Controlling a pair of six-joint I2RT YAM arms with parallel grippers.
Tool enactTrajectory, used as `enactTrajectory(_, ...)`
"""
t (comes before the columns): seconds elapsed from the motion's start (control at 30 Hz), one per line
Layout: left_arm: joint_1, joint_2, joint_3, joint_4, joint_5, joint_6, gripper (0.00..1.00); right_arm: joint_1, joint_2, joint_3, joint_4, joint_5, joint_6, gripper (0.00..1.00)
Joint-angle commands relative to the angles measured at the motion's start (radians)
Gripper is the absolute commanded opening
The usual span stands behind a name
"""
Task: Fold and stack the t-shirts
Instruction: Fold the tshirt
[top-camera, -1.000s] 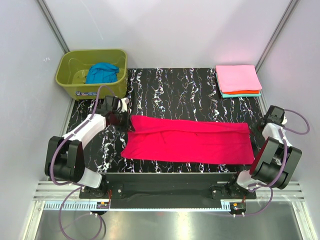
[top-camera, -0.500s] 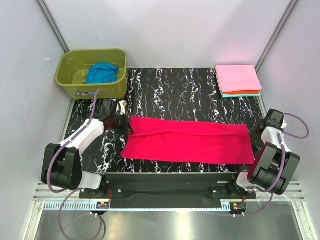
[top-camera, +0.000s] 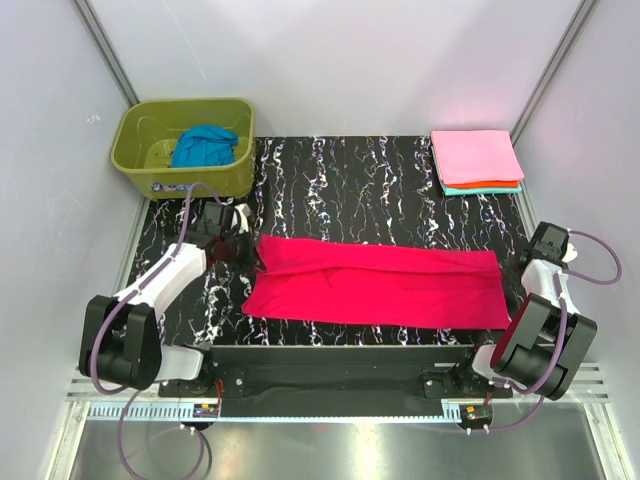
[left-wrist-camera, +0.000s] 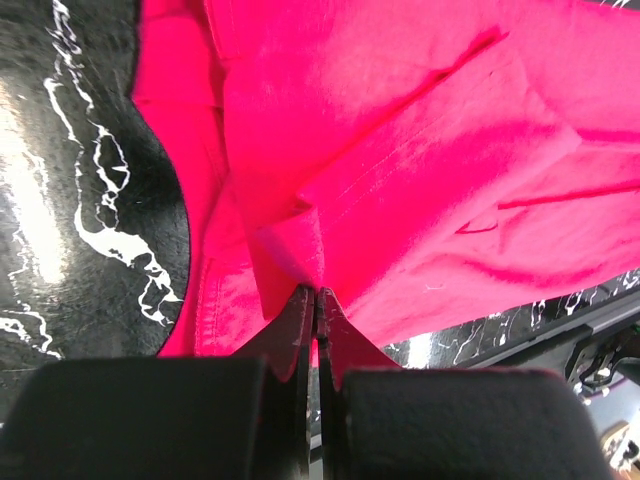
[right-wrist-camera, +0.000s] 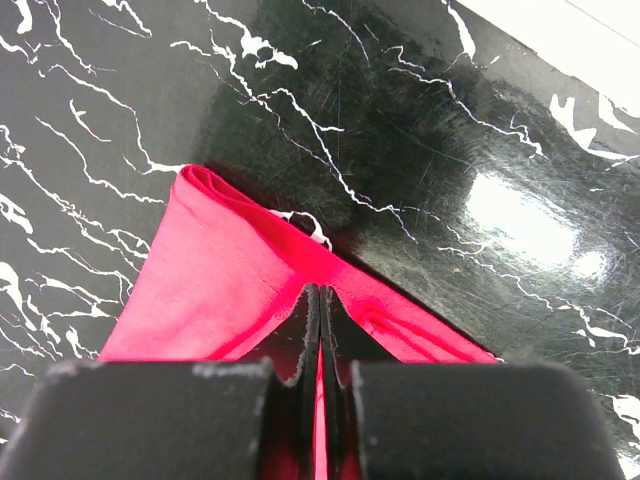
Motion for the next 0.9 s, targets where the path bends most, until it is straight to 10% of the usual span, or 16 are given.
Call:
enactTrajectory(0.0, -0.003, -0.057, 0.010, 0.002, -0.037, -0.029, 0.00, -0.013, -0.012, 0.005, 0.005, 0.051, -0.006, 0.00)
enactTrajectory(0.43, -0.026, -0.099, -0.091, 0.022, -0.043, -0.076, 0.00, -0.014, -0.006, -0.021, -0.013, 0.023, 0.065, 0.04)
enactTrajectory(0.87, -0.073, -0.077, -0.100, 0.047, -0.005, -0.096, 0.00, -0.016, -0.063, 0.054, -0.087, 0.022, 0.115, 0.36)
